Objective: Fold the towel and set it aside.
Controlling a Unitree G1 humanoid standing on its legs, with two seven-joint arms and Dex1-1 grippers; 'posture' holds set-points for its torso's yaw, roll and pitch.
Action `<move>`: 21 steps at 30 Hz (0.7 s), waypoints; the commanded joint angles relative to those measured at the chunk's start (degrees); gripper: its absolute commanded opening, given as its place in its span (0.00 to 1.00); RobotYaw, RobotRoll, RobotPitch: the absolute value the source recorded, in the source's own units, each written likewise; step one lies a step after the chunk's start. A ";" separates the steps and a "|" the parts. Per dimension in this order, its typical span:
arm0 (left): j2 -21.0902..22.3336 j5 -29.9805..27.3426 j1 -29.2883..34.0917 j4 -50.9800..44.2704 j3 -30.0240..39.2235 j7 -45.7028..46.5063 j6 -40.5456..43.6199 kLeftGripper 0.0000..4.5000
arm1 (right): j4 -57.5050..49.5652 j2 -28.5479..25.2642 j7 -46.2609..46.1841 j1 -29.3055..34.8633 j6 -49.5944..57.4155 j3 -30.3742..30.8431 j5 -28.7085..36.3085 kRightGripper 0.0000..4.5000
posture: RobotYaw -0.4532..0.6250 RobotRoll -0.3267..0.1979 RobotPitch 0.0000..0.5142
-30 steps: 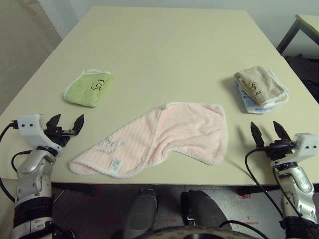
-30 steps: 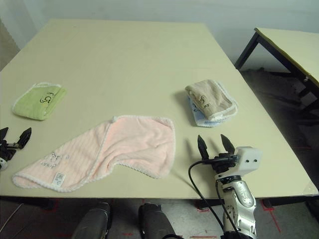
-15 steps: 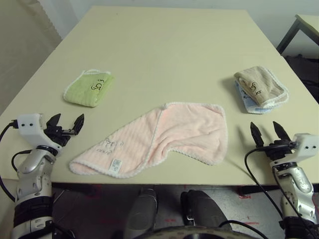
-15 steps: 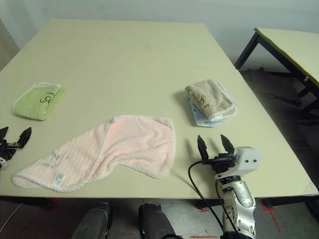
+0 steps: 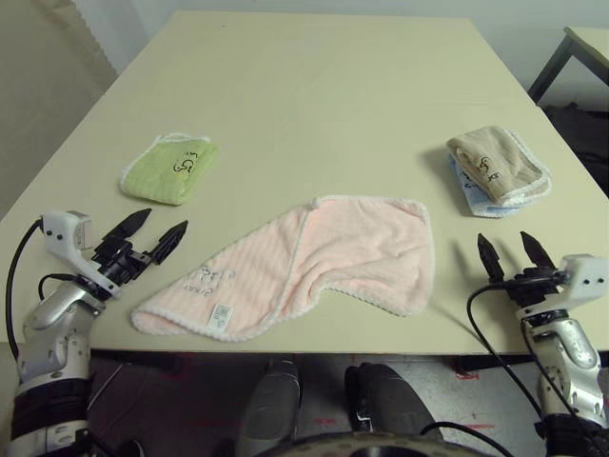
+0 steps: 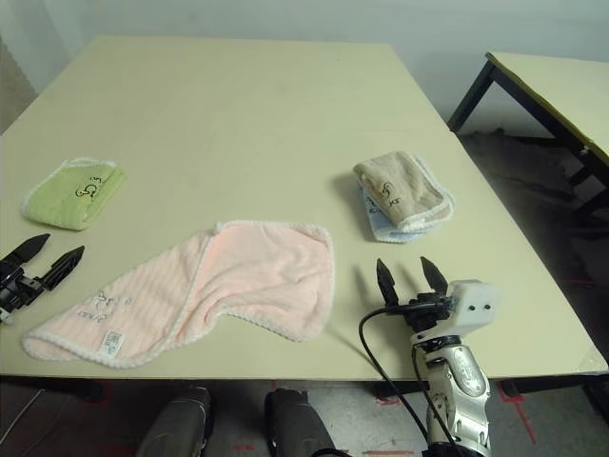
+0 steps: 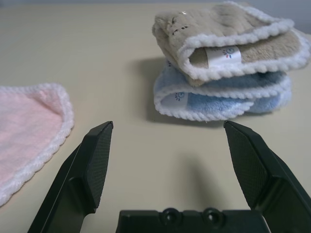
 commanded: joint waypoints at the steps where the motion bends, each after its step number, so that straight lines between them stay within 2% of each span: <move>1: 3.03 1.45 1.24 -0.35 -2.74 -7.53 -1.41 1.00 | -3.57 -2.54 5.13 -0.17 4.44 3.88 1.47 0.99 | 0.49 0.62 0.27; 4: 4.98 4.15 1.08 1.27 -4.69 -10.83 -4.38 1.00 | -8.09 -5.74 10.70 -0.03 11.94 8.15 4.06 0.99 | 0.49 0.62 0.27; 6: 4.47 4.24 -0.01 1.66 -5.14 -10.43 -4.74 1.00 | -11.64 -7.83 11.55 -1.19 19.52 9.37 7.25 0.99 | 0.49 0.62 0.27; 8: 3.93 4.67 -0.53 1.57 -5.94 -10.16 -5.14 1.00 | -14.22 -10.37 10.62 -3.86 26.12 10.46 7.73 0.99 | 0.49 0.62 0.27; 14: 3.40 6.28 -1.38 2.75 -7.27 -10.01 -7.14 1.00 | -16.15 -14.61 2.34 -13.24 39.61 15.61 0.43 0.99 | 0.50 0.62 0.25; 21: 2.51 7.78 -2.74 4.08 -7.88 -8.62 -8.99 1.00 | -9.64 -15.20 3.91 -21.80 46.99 23.93 -5.08 0.99 | 0.51 0.62 0.24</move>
